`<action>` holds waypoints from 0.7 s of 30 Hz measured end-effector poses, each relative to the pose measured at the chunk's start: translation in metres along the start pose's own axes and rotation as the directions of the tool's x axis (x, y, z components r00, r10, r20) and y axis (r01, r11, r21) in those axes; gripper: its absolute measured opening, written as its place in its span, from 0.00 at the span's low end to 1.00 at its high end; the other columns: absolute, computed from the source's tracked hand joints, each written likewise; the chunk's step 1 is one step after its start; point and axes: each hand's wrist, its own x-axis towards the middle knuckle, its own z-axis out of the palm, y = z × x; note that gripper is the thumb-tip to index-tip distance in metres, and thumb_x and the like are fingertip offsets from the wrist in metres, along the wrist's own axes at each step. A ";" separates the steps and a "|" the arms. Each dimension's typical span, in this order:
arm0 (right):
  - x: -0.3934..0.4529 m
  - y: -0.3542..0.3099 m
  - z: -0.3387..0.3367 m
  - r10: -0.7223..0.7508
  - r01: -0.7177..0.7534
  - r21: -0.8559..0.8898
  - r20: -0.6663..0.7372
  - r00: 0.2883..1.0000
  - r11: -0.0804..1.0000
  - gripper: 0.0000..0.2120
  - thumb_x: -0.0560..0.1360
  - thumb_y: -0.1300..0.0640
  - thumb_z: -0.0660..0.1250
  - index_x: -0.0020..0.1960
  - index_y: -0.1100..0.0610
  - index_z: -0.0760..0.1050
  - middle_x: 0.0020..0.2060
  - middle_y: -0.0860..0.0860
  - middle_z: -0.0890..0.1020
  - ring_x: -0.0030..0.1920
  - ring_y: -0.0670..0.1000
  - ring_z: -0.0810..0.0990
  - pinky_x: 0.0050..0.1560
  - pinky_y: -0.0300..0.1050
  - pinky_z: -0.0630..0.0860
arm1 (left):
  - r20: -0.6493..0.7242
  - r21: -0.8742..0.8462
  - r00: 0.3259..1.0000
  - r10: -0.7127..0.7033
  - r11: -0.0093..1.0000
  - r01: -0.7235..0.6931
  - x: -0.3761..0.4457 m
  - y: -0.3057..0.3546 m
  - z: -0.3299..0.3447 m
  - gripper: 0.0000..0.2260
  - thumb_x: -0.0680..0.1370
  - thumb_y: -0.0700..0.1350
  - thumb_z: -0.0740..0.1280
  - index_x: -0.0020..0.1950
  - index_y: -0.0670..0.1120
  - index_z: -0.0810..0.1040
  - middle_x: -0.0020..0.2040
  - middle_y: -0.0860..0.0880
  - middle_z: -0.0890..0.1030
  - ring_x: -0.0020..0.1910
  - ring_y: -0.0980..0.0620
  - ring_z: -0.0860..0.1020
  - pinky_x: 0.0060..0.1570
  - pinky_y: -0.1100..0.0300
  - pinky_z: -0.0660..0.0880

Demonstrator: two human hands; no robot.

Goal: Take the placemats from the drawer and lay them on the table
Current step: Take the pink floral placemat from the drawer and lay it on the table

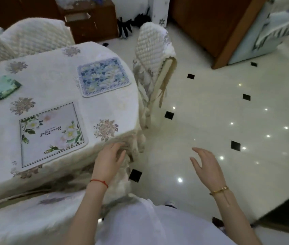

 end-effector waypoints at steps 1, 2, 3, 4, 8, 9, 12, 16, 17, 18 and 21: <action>-0.002 0.020 -0.014 0.024 -0.024 -0.004 -0.005 1.000 1.000 0.16 0.76 0.58 0.67 0.63 0.59 0.74 0.58 0.55 0.79 0.60 0.56 0.75 0.63 0.47 0.69 | 0.010 -0.009 1.000 0.015 1.000 -0.015 0.004 0.019 0.012 0.13 0.78 0.49 0.64 0.61 0.50 0.77 0.54 0.51 0.81 0.49 0.51 0.79 0.46 0.59 0.75; -0.003 0.039 -0.026 0.049 -0.049 -0.008 -0.011 0.999 0.999 0.16 0.76 0.58 0.66 0.63 0.59 0.74 0.58 0.56 0.79 0.60 0.56 0.75 0.62 0.48 0.70 | 0.015 -0.025 1.000 0.027 0.999 -0.026 0.009 0.038 0.023 0.13 0.78 0.49 0.64 0.61 0.50 0.76 0.53 0.51 0.81 0.50 0.51 0.79 0.47 0.58 0.76; -0.003 0.055 -0.037 0.071 -0.071 -0.010 -0.020 0.997 0.997 0.16 0.76 0.57 0.66 0.64 0.59 0.74 0.58 0.55 0.79 0.60 0.56 0.75 0.62 0.48 0.70 | 0.018 -0.039 0.999 0.032 0.999 -0.031 0.013 0.057 0.031 0.13 0.78 0.49 0.64 0.62 0.49 0.76 0.52 0.51 0.80 0.49 0.51 0.78 0.48 0.56 0.76; -0.003 0.070 -0.046 0.085 -0.086 -0.013 -0.028 0.996 0.996 0.16 0.77 0.57 0.66 0.64 0.59 0.74 0.58 0.55 0.79 0.60 0.56 0.75 0.62 0.47 0.69 | 0.022 -0.048 0.999 0.033 0.998 -0.032 0.017 0.074 0.040 0.13 0.78 0.49 0.64 0.62 0.49 0.76 0.52 0.51 0.80 0.48 0.51 0.78 0.49 0.55 0.77; 0.008 0.113 -0.066 0.164 -0.163 0.007 -0.038 0.986 0.987 0.16 0.77 0.57 0.65 0.64 0.58 0.74 0.59 0.54 0.78 0.61 0.54 0.74 0.63 0.42 0.65 | 0.060 -0.062 0.997 0.039 0.997 -0.035 0.046 0.123 0.068 0.14 0.78 0.48 0.65 0.63 0.48 0.76 0.55 0.49 0.80 0.46 0.51 0.78 0.49 0.60 0.75; 0.014 0.121 -0.067 0.178 -0.178 0.015 -0.034 0.983 0.984 0.16 0.77 0.57 0.65 0.64 0.58 0.73 0.60 0.54 0.78 0.61 0.54 0.74 0.63 0.41 0.65 | 0.075 -0.058 0.996 0.040 0.998 -0.036 0.056 0.131 0.074 0.15 0.78 0.48 0.65 0.64 0.48 0.76 0.55 0.49 0.79 0.47 0.51 0.78 0.50 0.60 0.74; 0.039 0.146 -0.070 0.202 -0.201 0.029 -0.028 0.979 0.979 0.16 0.78 0.56 0.64 0.64 0.58 0.74 0.60 0.53 0.78 0.61 0.52 0.74 0.63 0.40 0.65 | 0.085 -0.033 0.995 0.055 0.998 -0.052 0.094 0.150 0.093 0.14 0.78 0.48 0.64 0.63 0.47 0.76 0.57 0.48 0.80 0.53 0.50 0.78 0.53 0.59 0.73; 0.101 0.186 -0.075 0.234 -0.233 0.033 -0.034 0.972 0.972 0.16 0.77 0.56 0.65 0.64 0.57 0.74 0.59 0.52 0.79 0.61 0.51 0.74 0.62 0.37 0.63 | 0.097 -0.032 0.992 0.076 0.997 -0.073 0.166 0.171 0.123 0.15 0.78 0.46 0.64 0.64 0.46 0.76 0.59 0.48 0.80 0.56 0.50 0.78 0.55 0.59 0.73; 0.122 0.197 -0.077 0.239 -0.238 0.039 -0.039 0.970 0.971 0.16 0.77 0.56 0.65 0.64 0.57 0.74 0.59 0.52 0.79 0.61 0.52 0.74 0.61 0.36 0.63 | 0.101 -0.045 0.991 0.090 0.995 -0.085 0.189 0.177 0.131 0.15 0.78 0.46 0.64 0.64 0.45 0.76 0.59 0.47 0.80 0.57 0.50 0.78 0.57 0.58 0.74; 0.141 0.206 -0.079 0.241 -0.240 0.043 -0.040 0.970 0.970 0.16 0.77 0.56 0.65 0.64 0.57 0.74 0.59 0.51 0.79 0.61 0.52 0.75 0.61 0.37 0.63 | 0.103 -0.054 0.989 0.104 0.994 -0.098 0.209 0.184 0.136 0.15 0.78 0.46 0.64 0.64 0.45 0.76 0.59 0.47 0.80 0.58 0.50 0.78 0.58 0.57 0.74; 0.217 0.233 -0.091 0.233 -0.232 0.034 -0.041 0.972 0.972 0.16 0.77 0.56 0.65 0.64 0.57 0.74 0.59 0.52 0.79 0.61 0.52 0.75 0.61 0.38 0.64 | 0.090 -0.055 0.991 0.104 0.994 -0.099 0.283 0.207 0.147 0.15 0.79 0.46 0.64 0.65 0.45 0.75 0.59 0.46 0.80 0.56 0.50 0.78 0.57 0.59 0.73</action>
